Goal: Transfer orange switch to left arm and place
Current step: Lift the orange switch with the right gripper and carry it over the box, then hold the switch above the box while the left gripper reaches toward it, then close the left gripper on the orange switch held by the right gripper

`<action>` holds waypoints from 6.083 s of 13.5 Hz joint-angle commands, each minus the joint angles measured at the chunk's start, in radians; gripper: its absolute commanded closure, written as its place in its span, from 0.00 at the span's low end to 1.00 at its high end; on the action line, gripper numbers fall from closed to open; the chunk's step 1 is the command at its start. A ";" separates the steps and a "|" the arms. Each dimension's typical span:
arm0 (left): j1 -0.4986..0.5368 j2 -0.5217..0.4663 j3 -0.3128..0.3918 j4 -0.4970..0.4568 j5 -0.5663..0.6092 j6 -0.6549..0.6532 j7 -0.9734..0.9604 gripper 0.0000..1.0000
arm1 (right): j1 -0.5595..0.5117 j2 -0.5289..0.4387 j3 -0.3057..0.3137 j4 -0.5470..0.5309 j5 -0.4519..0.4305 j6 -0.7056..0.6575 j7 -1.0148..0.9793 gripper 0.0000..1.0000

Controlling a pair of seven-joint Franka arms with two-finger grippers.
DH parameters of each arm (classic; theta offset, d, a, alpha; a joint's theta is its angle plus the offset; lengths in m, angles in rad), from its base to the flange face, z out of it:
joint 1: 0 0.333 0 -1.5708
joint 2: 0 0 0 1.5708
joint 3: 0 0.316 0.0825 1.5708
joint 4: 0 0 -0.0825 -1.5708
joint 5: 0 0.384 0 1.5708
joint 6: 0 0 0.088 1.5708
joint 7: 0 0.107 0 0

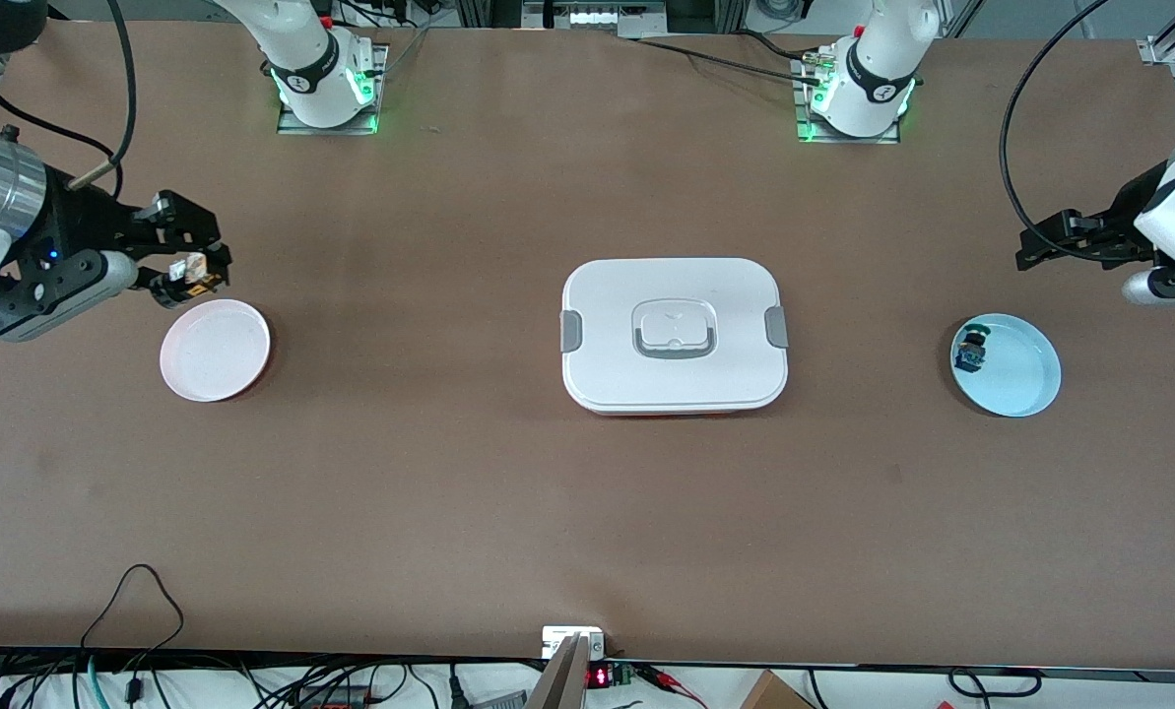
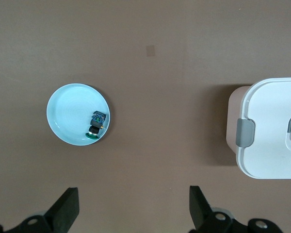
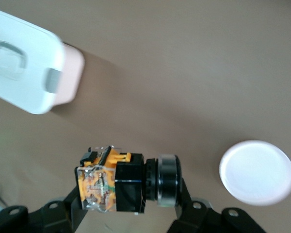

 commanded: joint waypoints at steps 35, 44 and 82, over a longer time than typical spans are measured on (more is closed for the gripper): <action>0.112 0.193 -0.085 -0.059 -1.125 -0.135 -0.234 0.00 | 0.486 0.288 0.095 -0.113 1.462 0.844 -1.365 1.00; 0.044 0.205 -0.266 -0.040 -1.233 0.290 -0.315 0.00 | 0.488 0.288 0.095 -0.127 1.460 0.854 -1.366 1.00; 0.036 0.208 -0.263 -0.081 -1.246 0.211 -0.305 1.00 | 0.486 0.272 0.095 -0.171 1.482 0.844 -1.398 0.00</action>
